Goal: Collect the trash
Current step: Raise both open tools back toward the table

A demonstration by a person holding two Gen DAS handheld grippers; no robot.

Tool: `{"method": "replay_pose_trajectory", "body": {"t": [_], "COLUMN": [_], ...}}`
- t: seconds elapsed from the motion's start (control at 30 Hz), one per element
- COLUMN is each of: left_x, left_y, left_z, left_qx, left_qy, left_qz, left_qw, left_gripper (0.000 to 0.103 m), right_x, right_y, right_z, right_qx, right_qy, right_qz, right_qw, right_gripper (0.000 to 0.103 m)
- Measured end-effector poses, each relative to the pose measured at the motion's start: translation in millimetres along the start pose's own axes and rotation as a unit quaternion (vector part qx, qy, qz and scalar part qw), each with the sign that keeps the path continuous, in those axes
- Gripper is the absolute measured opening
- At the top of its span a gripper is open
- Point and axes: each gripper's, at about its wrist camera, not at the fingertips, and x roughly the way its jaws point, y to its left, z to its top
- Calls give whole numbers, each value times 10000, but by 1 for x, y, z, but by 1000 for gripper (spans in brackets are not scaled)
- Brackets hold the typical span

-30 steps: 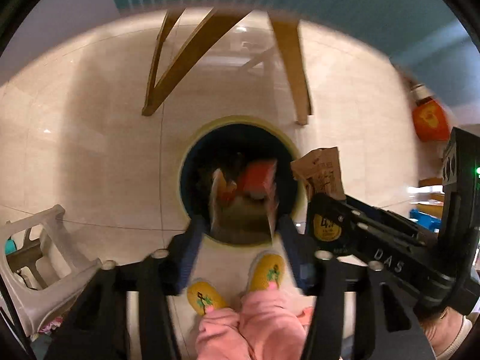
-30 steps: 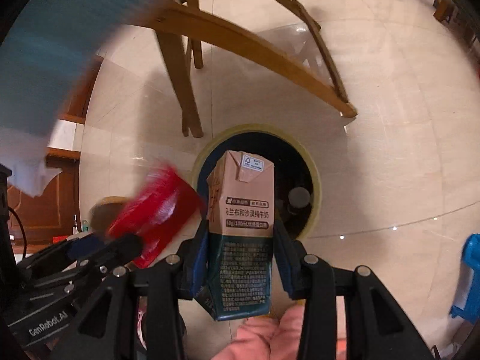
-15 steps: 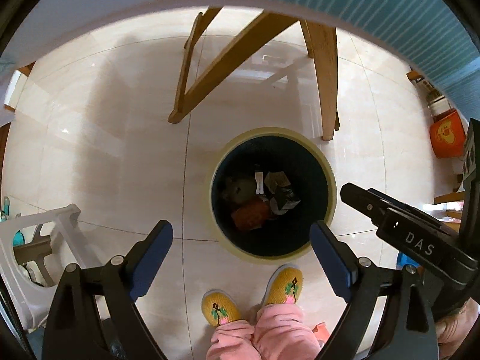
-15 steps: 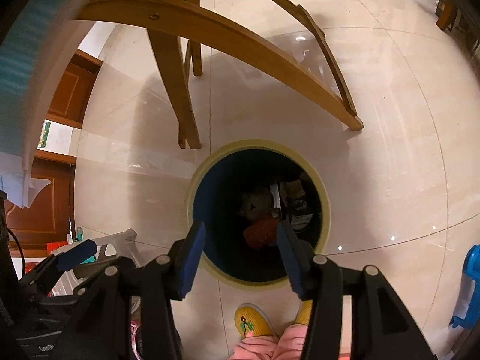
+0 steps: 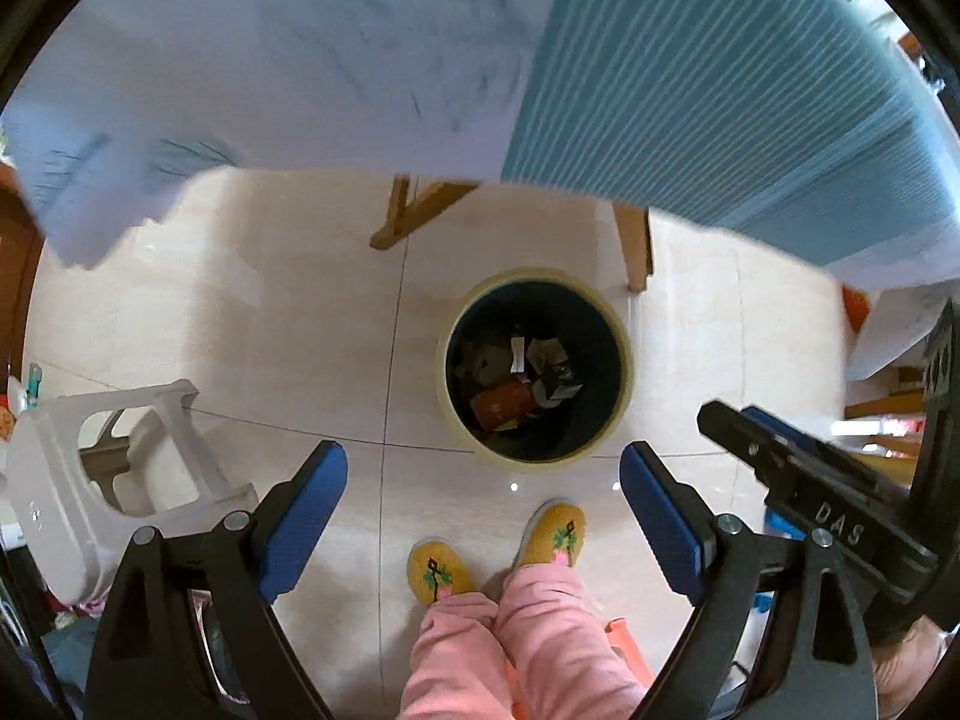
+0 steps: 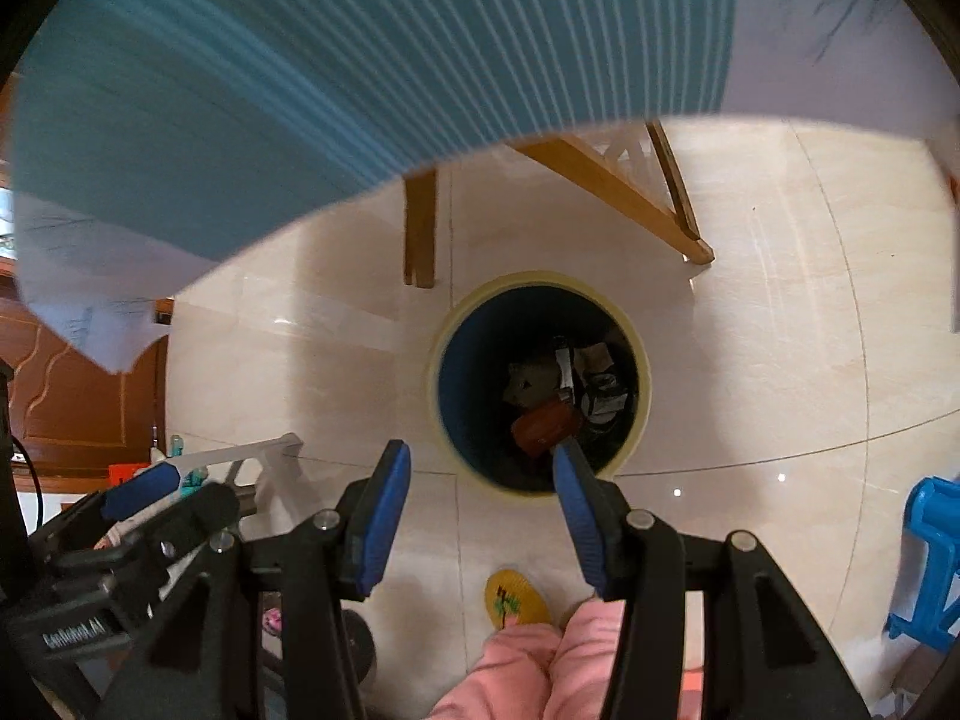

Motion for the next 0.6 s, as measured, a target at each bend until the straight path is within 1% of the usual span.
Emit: {"method": "replay_pose_trajectory", "body": {"t": [0.1,0.17,0.23,0.33,0.43,0.5,0.6], "left_x": [-37,-56,-76,-109,-141,-166,-205], "left_y": [-1,-1,-3,-4,-7,-10,-17], "left_z": [-1,-2,-3,-2,1,5,16], "left_qx": [-101,-132,-160,-210,-251,-217,-76], "left_qy": [-101,-146,-151,-245,-416,-587,-870], "left_qz": [-84,-195,-278,-407,-453,-440,-281], "left_qw": [9999,9996,9994,9987,9978,9971,9958], "left_gripper": [91,89,78,71,70,70,70], "right_x": [-33,-54,-76,-107,-139,-159,-195], "right_y": [12,19,27,41,51,56,63], "right_z": [-2,-2,-2,-2,0,4,14], "right_qx": [-79,-115,-196,-365,-453,-436,-455], "right_qy": [-112,-174,-207,-288,-389,-434,-738], "right_qz": [21,70,131,142,52,76,134], "right_qw": [9999,9998,9995,9988,9982,9981,9961], "right_gripper": [50,50,50,50,50,50,50]}}
